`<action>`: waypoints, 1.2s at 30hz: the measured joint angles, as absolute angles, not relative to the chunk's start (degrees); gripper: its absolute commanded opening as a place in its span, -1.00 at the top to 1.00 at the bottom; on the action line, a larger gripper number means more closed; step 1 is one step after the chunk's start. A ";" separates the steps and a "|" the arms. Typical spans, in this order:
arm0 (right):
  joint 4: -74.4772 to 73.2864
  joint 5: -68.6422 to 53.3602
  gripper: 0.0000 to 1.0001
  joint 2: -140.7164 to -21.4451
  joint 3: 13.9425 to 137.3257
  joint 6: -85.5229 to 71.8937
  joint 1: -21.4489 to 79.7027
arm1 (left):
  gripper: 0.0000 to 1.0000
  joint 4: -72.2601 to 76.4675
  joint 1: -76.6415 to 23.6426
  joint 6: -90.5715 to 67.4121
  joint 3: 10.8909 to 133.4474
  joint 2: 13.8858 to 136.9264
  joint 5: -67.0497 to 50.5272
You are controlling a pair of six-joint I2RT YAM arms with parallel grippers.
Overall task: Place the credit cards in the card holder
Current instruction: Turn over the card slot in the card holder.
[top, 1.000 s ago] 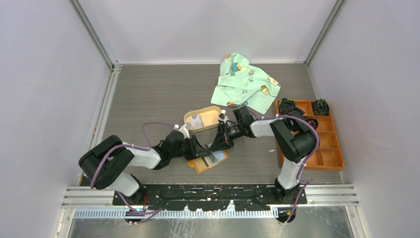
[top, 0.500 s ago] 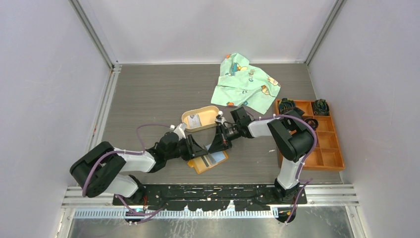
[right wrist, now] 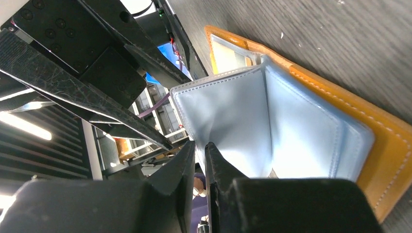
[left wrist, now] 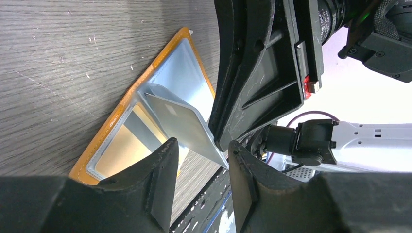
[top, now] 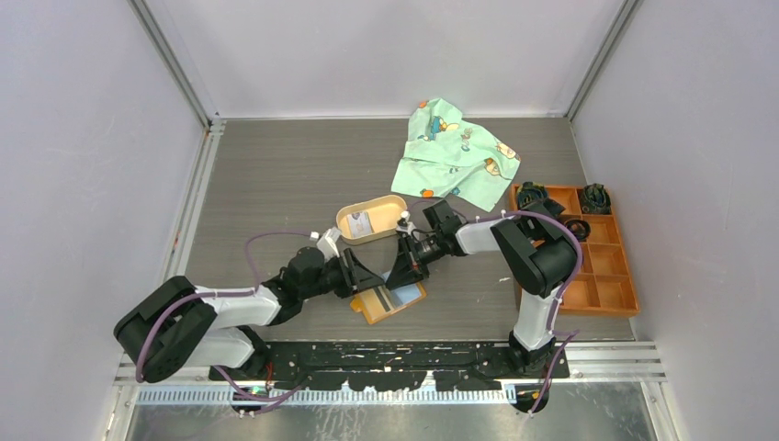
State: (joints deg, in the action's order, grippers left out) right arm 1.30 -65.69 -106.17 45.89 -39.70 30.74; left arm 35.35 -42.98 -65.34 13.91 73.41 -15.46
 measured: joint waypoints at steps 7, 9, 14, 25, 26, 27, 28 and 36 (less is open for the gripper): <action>-1.17 -65.63 0.58 -106.17 46.68 -37.74 31.07 | 0.10 35.31 -42.98 -65.60 13.96 74.32 -15.44; -1.78 -65.60 0.57 -106.17 46.74 -37.36 31.07 | 0.10 35.31 -42.98 -65.60 14.04 75.40 -15.46; -3.22 -65.43 0.56 -106.17 46.89 -36.14 31.07 | 0.11 35.29 -42.98 -65.63 14.79 77.49 -15.55; -6.81 -64.10 0.60 -106.17 47.94 -32.88 31.44 | 0.14 35.31 -42.98 -65.63 15.05 77.80 -15.51; -7.20 -64.01 0.61 -106.17 48.10 -32.58 31.46 | 0.15 35.31 -42.98 -65.63 15.05 77.80 -15.51; -7.66 -63.83 0.62 -106.17 48.25 -32.14 31.53 | 0.16 35.31 -42.98 -65.63 15.05 77.82 -15.53; -7.97 -63.70 0.64 -106.17 48.36 -31.75 31.55 | 0.17 35.31 -42.98 -65.63 15.07 77.89 -15.53; -12.58 -61.17 0.68 -106.17 49.74 -27.05 31.55 | 0.27 35.33 -42.98 -65.63 15.09 79.22 -15.53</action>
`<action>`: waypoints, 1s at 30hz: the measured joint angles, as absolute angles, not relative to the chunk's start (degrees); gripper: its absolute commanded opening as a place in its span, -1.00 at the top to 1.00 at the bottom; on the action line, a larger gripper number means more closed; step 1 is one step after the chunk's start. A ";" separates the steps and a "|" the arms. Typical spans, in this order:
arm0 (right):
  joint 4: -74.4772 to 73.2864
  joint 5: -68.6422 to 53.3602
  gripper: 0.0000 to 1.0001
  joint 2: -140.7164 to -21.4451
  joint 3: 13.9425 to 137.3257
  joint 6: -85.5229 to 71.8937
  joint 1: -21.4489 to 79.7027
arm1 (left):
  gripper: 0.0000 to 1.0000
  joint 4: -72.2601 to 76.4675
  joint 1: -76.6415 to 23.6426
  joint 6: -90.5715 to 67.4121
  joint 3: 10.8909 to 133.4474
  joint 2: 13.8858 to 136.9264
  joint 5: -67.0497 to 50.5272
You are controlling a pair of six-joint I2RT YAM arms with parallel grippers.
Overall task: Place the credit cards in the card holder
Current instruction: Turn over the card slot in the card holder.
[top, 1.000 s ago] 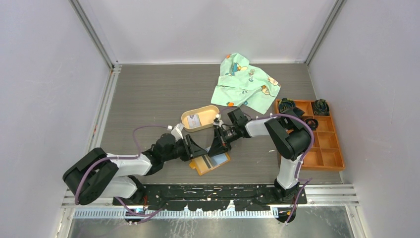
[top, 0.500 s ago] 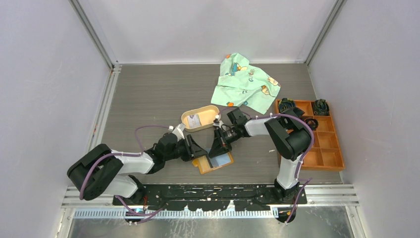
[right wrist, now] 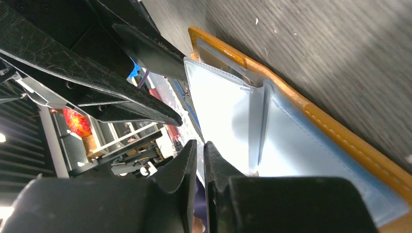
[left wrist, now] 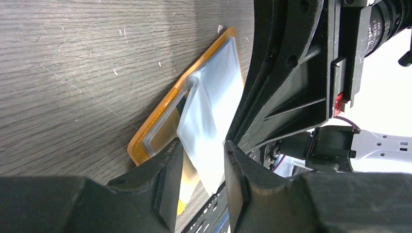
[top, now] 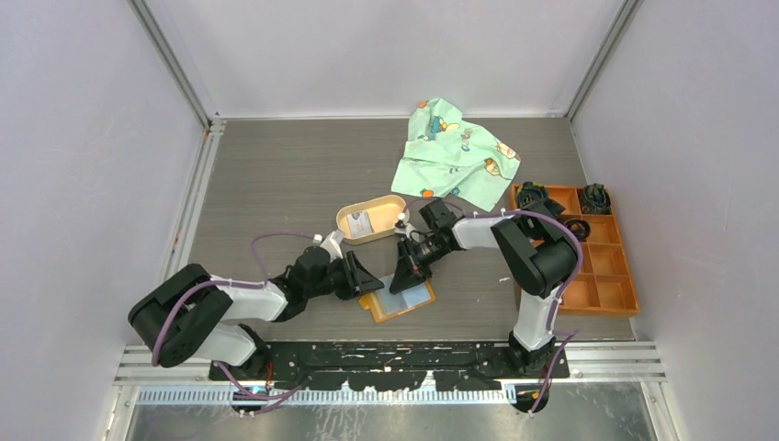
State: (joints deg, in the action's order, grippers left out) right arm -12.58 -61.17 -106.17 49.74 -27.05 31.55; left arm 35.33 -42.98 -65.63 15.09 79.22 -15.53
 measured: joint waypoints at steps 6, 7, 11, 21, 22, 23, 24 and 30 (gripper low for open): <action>-20.82 -59.81 0.61 -105.84 53.30 -16.67 31.55 | 0.30 35.29 -42.98 -65.58 15.09 79.22 -15.53; -23.05 -59.79 0.58 -105.41 54.11 -12.91 31.55 | 0.30 35.14 -42.98 -65.52 15.09 79.11 -15.51; -32.99 -59.35 0.19 -101.08 56.80 2.61 31.64 | 0.30 32.88 -42.98 -64.84 15.16 76.93 -15.38; -39.05 -39.64 -0.51 -80.58 55.37 29.45 43.53 | 0.30 28.21 -42.98 -62.06 16.82 73.32 -14.63; -37.87 -37.60 -0.53 -77.78 53.01 31.62 45.12 | 0.29 28.21 -42.98 -61.93 16.86 73.38 -14.63; -37.30 -35.97 -0.55 -76.14 51.27 33.19 46.00 | 0.30 28.23 -42.98 -61.84 16.86 73.52 -14.66; -36.73 -34.04 -0.56 -75.33 49.78 34.41 46.61 | 0.30 28.32 -42.98 -61.69 16.88 73.80 -14.68; -30.11 -23.24 -0.56 -78.06 45.65 36.18 52.05 | 0.31 30.22 -42.98 -61.73 16.91 77.23 -15.57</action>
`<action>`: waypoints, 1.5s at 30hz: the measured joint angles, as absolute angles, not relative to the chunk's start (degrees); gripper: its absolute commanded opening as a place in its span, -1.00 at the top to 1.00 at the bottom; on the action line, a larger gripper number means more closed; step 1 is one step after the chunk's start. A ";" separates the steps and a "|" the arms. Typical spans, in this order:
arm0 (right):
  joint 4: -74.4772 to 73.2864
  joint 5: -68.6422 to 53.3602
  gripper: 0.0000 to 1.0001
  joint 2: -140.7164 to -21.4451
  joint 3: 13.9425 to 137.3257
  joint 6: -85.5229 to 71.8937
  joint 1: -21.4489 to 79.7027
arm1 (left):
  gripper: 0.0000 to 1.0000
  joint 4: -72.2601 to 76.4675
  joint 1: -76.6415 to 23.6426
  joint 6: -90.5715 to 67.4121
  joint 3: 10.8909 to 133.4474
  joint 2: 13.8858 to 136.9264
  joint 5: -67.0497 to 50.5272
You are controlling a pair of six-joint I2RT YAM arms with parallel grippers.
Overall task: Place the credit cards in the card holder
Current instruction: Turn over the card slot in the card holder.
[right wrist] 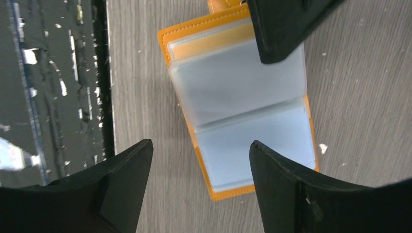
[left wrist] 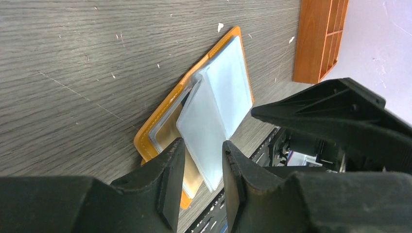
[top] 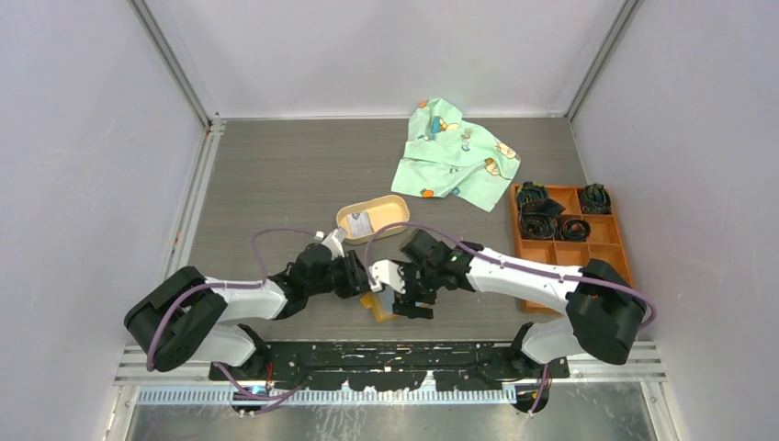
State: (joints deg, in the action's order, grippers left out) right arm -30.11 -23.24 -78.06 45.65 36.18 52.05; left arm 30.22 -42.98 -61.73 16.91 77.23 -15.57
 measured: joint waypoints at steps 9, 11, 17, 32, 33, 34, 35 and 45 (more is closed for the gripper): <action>-21.85 -11.60 -0.59 -81.28 44.58 35.18 58.19 | 0.31 31.46 -42.98 -62.57 16.91 77.56 -15.90; -21.15 -9.87 -0.58 -81.82 44.36 35.05 58.85 | 0.30 31.46 -42.98 -62.57 16.91 77.45 -15.90; -20.18 -7.14 -0.58 -83.02 44.34 34.39 60.36 | 0.31 31.53 -42.98 -62.57 16.91 77.36 -16.14; -19.42 -3.62 -0.55 -82.96 44.34 32.75 60.03 | 0.29 32.71 -42.98 -62.59 16.91 77.41 -16.53; -19.55 -3.64 -0.55 -82.87 44.34 32.64 59.77 | 0.29 32.69 -42.98 -62.57 16.91 77.41 -16.53; -19.70 -3.68 -0.55 -82.74 44.34 32.60 59.55 | 0.30 32.62 -42.98 -62.54 16.91 77.41 -16.51; -19.92 -3.77 -0.55 -82.56 44.34 32.51 59.07 | 0.31 32.47 -42.98 -62.52 16.91 77.41 -16.51; -24.01 -7.84 -0.56 -78.72 45.32 30.74 48.77 | 0.34 18.70 -42.98 -58.00 18.94 69.69 -12.91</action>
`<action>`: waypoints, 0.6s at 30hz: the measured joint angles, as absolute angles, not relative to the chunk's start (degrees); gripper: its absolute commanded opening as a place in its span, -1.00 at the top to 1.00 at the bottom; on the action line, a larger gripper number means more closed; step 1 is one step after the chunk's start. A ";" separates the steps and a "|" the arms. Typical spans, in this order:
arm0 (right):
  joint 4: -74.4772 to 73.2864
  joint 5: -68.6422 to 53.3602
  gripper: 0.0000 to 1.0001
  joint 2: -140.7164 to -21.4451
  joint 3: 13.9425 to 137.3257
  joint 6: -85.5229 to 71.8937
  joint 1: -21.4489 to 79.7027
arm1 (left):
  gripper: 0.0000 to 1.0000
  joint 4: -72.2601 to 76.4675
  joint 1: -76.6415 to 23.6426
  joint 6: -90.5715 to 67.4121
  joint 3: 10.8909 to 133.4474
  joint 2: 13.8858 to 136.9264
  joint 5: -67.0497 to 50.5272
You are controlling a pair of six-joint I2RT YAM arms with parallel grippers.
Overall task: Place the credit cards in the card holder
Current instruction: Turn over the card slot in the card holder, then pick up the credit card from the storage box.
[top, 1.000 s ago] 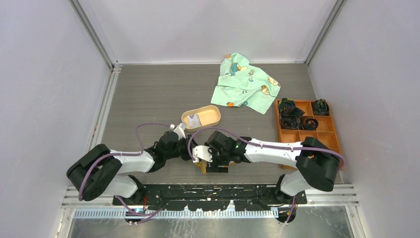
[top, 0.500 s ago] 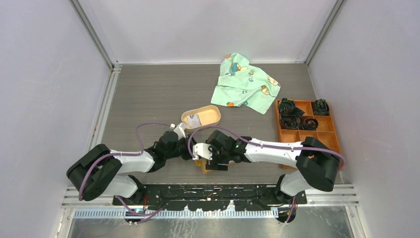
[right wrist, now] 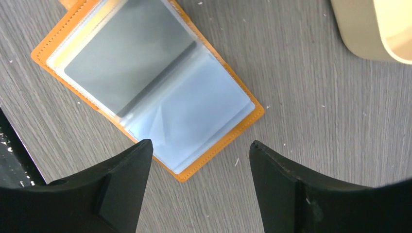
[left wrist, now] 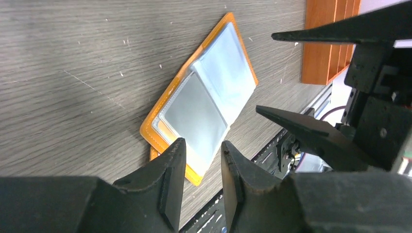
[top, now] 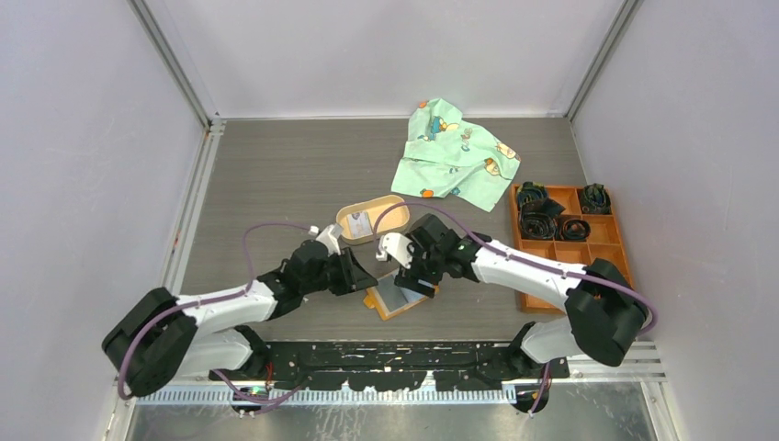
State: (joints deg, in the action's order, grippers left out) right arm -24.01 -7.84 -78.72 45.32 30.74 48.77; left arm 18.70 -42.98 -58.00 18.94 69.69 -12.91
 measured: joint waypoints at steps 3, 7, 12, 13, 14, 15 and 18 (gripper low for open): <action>-25.26 -10.17 -0.54 -78.54 46.33 29.76 46.30 | 0.34 14.17 -42.98 -56.16 20.29 65.23 -11.53; -27.09 -16.40 -0.17 -78.54 47.88 27.33 43.22 | 0.34 11.73 -42.98 -54.11 20.67 60.40 -10.79; -28.51 -28.40 0.70 -79.44 50.30 22.31 38.74 | 0.34 10.46 -42.63 -50.63 20.67 57.71 -9.26; -28.84 -30.41 0.72 -80.36 51.07 21.04 37.71 | 0.32 9.41 -42.39 -49.43 20.67 56.66 -8.58; -29.08 -32.03 0.73 -81.45 51.92 20.25 36.75 | 0.21 8.29 -42.02 -48.18 20.67 55.35 -7.88; -29.39 -33.61 0.73 -82.87 52.95 19.49 35.68 | 0.08 7.33 -41.78 -47.05 20.67 54.19 -7.20; -30.92 -35.48 0.67 -85.01 54.78 19.64 31.86 | -0.18 2.63 -41.06 -42.44 21.23 49.50 -3.25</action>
